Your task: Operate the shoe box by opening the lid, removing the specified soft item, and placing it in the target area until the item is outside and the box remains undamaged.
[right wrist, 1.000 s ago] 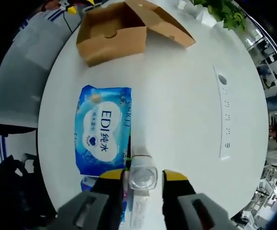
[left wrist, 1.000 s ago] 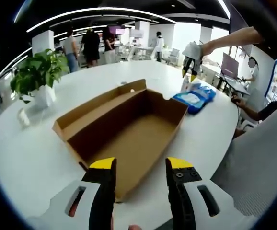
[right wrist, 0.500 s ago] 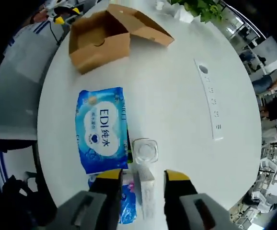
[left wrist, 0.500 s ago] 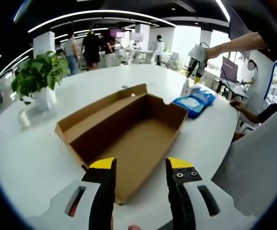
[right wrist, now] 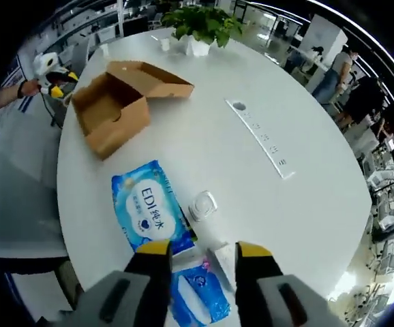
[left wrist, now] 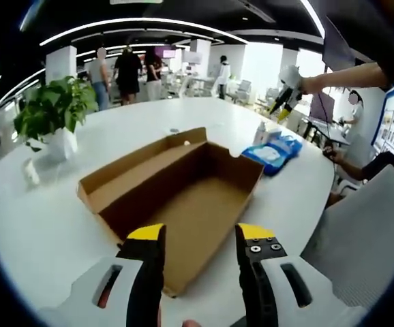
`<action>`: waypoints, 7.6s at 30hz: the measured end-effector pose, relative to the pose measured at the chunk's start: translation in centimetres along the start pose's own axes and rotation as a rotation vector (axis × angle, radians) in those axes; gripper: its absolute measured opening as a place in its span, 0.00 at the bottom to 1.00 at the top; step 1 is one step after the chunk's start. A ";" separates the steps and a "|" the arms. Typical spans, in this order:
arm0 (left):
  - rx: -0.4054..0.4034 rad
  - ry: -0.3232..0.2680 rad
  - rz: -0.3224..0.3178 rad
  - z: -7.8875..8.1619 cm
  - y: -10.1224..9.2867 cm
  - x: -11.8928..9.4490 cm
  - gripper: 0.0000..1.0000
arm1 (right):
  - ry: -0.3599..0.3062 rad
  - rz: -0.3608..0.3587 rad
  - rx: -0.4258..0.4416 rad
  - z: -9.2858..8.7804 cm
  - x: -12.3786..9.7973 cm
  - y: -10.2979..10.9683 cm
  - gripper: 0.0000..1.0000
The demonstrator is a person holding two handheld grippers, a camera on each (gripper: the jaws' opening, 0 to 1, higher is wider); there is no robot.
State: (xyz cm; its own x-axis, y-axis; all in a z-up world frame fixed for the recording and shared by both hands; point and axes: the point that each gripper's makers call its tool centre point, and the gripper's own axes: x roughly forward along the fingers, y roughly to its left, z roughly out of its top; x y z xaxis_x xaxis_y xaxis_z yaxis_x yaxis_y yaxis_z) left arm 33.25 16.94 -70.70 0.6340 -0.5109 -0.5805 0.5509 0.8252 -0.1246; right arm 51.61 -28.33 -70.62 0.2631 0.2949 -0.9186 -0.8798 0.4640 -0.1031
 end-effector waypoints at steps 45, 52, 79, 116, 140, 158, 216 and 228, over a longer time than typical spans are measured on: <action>-0.104 -0.085 0.019 1.2 1.3 -2.2 0.41 | -0.684 -0.058 0.582 6.2 -6.8 8.8 0.38; -0.173 -0.099 0.064 0.6 2.6 -2.4 0.41 | -0.706 -0.047 0.568 6.5 -7.0 10.7 0.38; -0.363 -0.043 0.250 -2.9 6.4 -0.9 0.43 | -0.711 0.035 0.573 7.1 -5.3 17.9 0.41; -0.409 0.194 0.394 -7.6 7.3 2.6 0.21 | -0.648 0.109 0.599 6.3 -2.2 21.1 0.42; -0.418 0.205 0.443 -8.3 8.8 1.8 0.08 | -0.645 0.162 0.572 12.7 1.3 21.2 0.43; -0.425 0.206 0.483 -8.4 9.0 1.6 0.05 | -0.636 0.146 0.590 17.9 4.6 17.7 0.43; -0.469 0.174 0.484 -8.7 10.1 2.3 0.05 | -0.500 0.142 0.728 24.7 18.4 8.3 0.39; -0.473 0.170 0.485 -8.9 10.3 2.4 0.05 | -0.455 0.124 0.742 25.0 20.1 7.7 0.32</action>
State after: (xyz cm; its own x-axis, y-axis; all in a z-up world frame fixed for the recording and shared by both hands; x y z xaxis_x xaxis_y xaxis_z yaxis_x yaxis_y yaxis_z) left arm 35.64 26.35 -80.50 0.6338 -0.0458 -0.7722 -0.0929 0.9865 -0.1348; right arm 60.03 2.05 -80.30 0.4540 0.6103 -0.6491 -0.4696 0.7831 0.4078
